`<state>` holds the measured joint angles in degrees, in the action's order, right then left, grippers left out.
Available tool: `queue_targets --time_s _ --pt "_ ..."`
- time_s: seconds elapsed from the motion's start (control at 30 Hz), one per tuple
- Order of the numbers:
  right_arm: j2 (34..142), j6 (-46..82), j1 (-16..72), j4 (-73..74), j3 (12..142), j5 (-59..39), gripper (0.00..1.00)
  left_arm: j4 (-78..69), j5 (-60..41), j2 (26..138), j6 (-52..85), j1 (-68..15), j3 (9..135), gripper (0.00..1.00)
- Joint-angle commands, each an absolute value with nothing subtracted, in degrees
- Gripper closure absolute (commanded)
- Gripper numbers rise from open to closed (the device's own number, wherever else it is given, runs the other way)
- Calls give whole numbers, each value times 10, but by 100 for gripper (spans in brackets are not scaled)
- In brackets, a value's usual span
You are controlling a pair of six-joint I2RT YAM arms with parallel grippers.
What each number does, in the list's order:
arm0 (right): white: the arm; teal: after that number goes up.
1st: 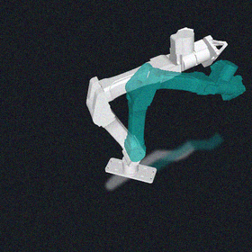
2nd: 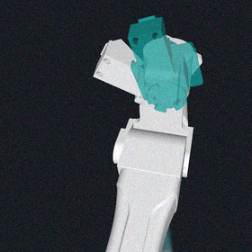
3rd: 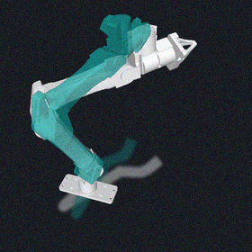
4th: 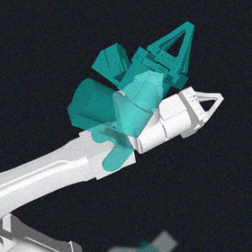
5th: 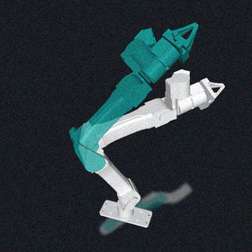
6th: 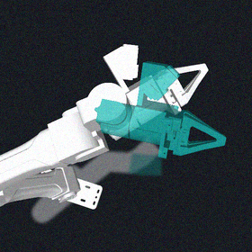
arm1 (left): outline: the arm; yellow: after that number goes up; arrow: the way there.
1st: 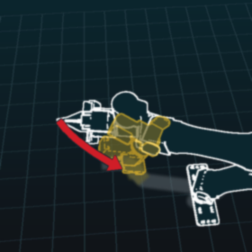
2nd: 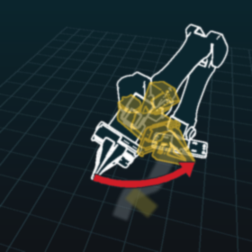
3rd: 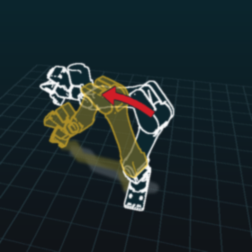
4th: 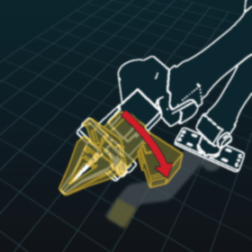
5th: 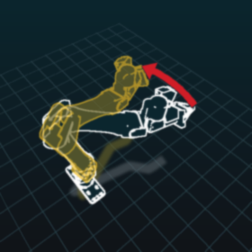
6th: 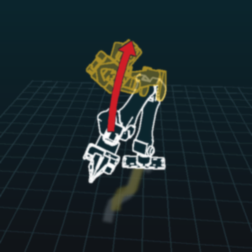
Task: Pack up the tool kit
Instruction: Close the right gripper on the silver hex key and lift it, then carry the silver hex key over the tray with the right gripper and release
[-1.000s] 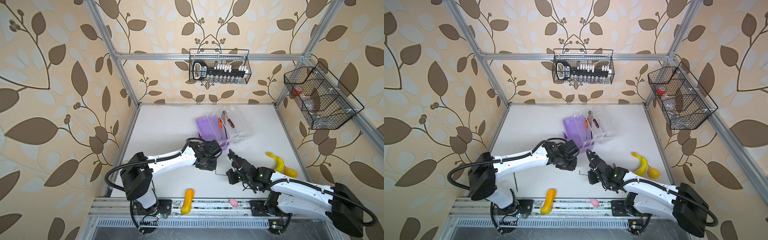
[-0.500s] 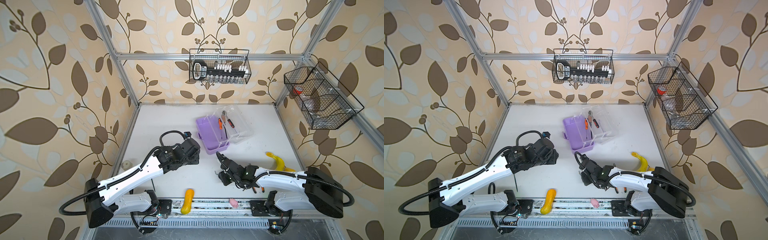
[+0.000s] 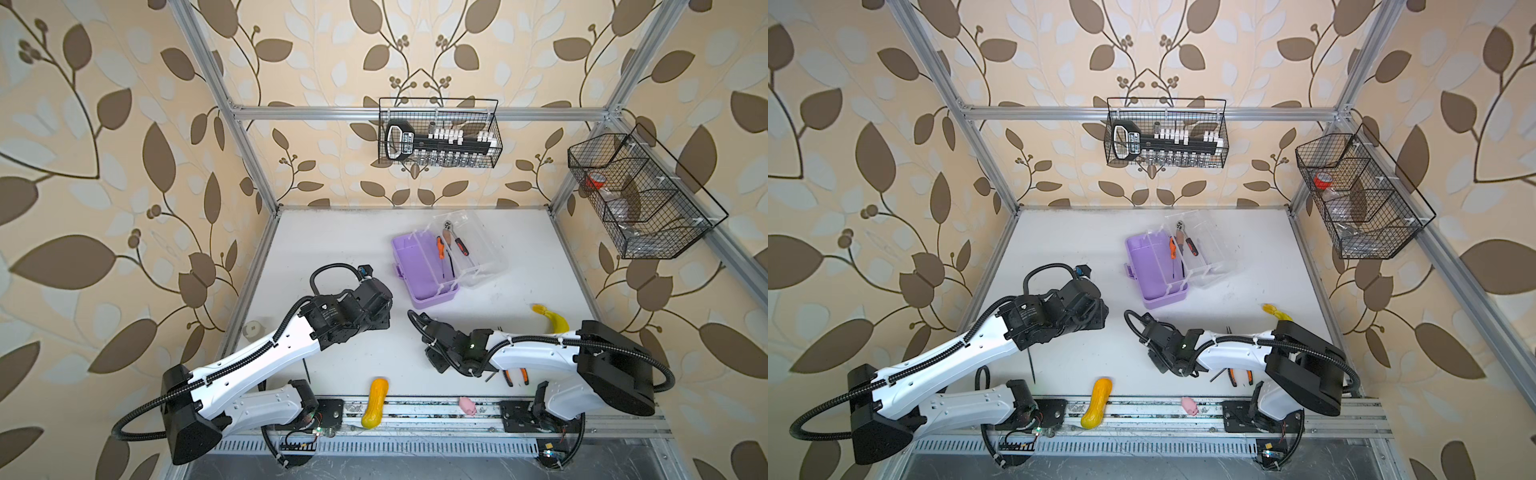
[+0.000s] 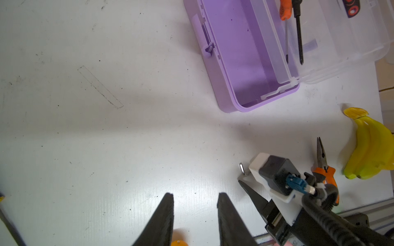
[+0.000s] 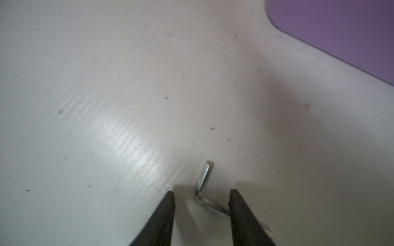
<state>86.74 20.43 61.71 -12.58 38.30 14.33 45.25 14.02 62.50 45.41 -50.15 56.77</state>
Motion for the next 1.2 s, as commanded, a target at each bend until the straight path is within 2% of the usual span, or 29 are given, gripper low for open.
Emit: queue_targets --time_s 0.0,0.1,0.33,0.53,0.87,1.03,1.17 --pt "895 180 619 -129 391 113 74 459 156 627 462 -495 560 63" --pt "911 178 620 -121 393 99 86 455 157 626 463 -493 557 63" --pt "954 170 607 -110 424 80 100 447 148 638 462 -489 558 63" --pt "939 178 592 -112 446 31 100 449 146 639 462 -487 554 64" --pt "772 211 547 -187 468 -45 100 450 164 619 457 -477 546 64" --pt "699 221 495 -214 486 -72 100 440 156 617 457 -474 540 64" --pt "669 225 415 -223 523 -81 100 420 138 622 457 -473 534 63"
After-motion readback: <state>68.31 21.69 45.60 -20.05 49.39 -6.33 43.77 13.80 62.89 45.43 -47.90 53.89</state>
